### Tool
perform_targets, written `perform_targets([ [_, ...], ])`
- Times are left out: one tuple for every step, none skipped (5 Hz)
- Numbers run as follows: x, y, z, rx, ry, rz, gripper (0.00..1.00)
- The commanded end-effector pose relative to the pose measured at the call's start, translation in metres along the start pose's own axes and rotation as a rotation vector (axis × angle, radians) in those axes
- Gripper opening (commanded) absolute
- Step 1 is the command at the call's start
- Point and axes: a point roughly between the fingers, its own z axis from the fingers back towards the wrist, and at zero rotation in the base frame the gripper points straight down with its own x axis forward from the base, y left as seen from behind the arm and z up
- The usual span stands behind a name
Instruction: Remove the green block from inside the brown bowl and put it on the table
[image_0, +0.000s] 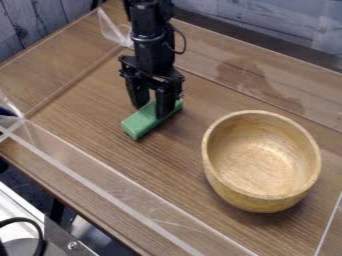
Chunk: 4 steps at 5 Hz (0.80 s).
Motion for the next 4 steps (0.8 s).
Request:
perform_targets([
  [0.008, 0.003, 0.031, 0.023, -0.08, 0.008, 1.0],
  [0.007, 0.001, 0.039, 0.025, -0.092, 0.015, 1.0],
  [0.006, 0.0, 0.042, 0.03, -0.095, 0.022, 1.0],
  [0.005, 0.0, 0.036, 0.037, -0.085, 0.028, 1.0],
])
